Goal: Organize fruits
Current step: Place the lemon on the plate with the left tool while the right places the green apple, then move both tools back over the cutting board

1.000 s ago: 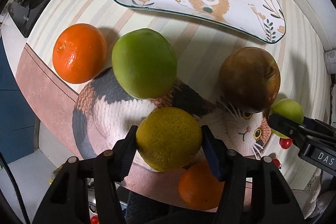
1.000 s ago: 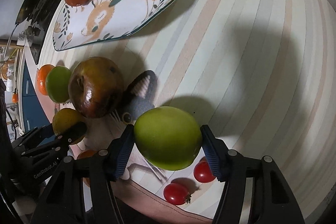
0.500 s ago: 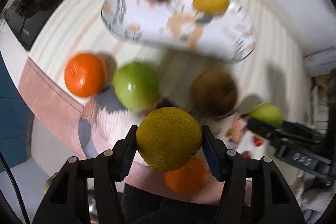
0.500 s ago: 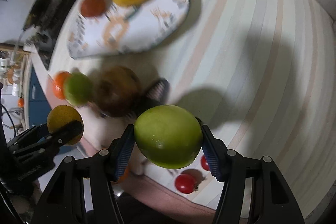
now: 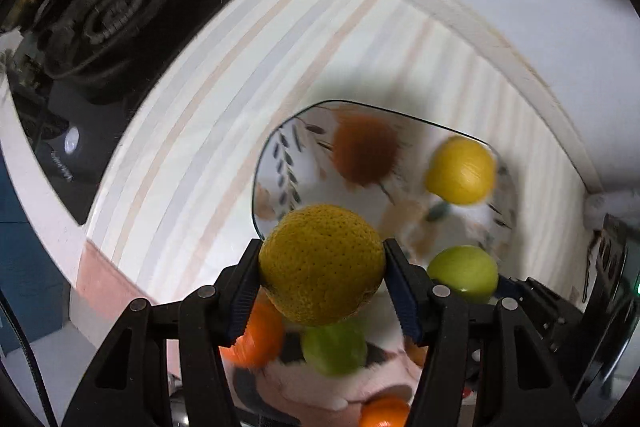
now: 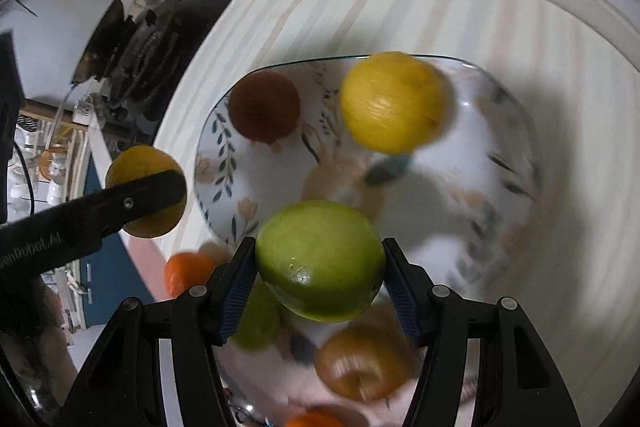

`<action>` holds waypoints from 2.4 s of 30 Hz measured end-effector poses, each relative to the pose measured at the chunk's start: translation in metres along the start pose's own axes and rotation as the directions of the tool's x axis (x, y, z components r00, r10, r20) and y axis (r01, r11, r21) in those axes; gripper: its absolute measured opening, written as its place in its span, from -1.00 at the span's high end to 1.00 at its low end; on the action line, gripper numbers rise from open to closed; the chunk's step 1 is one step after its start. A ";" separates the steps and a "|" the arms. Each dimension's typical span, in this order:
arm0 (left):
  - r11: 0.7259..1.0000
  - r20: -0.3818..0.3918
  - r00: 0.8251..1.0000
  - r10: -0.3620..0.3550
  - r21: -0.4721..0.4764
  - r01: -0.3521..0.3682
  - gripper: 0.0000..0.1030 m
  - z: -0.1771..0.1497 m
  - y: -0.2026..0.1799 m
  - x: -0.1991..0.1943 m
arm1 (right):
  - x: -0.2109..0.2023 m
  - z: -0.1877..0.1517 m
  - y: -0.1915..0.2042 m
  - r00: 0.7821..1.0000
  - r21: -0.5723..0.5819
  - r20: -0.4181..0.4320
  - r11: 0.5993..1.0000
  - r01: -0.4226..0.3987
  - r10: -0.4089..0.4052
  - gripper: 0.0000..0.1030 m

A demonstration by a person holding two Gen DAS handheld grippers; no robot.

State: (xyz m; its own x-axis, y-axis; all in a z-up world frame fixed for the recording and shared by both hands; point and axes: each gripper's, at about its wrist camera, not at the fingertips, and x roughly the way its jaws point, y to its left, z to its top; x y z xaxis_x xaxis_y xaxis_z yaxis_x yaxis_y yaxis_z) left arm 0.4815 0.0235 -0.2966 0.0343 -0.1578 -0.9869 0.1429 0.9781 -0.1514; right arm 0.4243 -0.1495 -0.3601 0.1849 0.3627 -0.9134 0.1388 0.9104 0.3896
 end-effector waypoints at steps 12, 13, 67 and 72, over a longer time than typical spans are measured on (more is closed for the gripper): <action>1.000 -0.113 0.994 0.002 -0.018 -0.004 -0.12 0.035 0.017 0.051 | 0.047 0.017 0.019 0.998 -0.013 -0.051 0.999 -0.042 0.041 -0.26; 1.000 -0.109 0.994 0.007 -0.015 -0.009 -0.12 0.034 0.016 0.050 | 0.049 0.018 0.019 0.997 -0.012 -0.060 0.998 -0.056 0.055 -0.26; 0.993 0.411 0.909 0.070 0.057 -0.102 -0.78 -0.175 -0.052 -0.169 | -0.236 -0.145 0.037 0.926 -0.130 0.313 0.956 0.263 -0.212 -0.85; 0.995 0.432 0.901 0.049 0.059 -0.082 -0.78 -0.188 -0.052 -0.186 | -0.251 -0.154 0.040 0.925 -0.130 0.325 0.959 0.251 -0.198 -0.84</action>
State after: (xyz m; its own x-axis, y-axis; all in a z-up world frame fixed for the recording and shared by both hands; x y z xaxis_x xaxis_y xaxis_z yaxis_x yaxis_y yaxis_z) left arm 0.2818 0.0274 -0.1160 0.4647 -0.1532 -0.8721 0.1979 0.9780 -0.0663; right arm 0.2335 -0.1732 -0.1337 0.4596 0.0902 -0.8835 0.0528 0.9903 0.1286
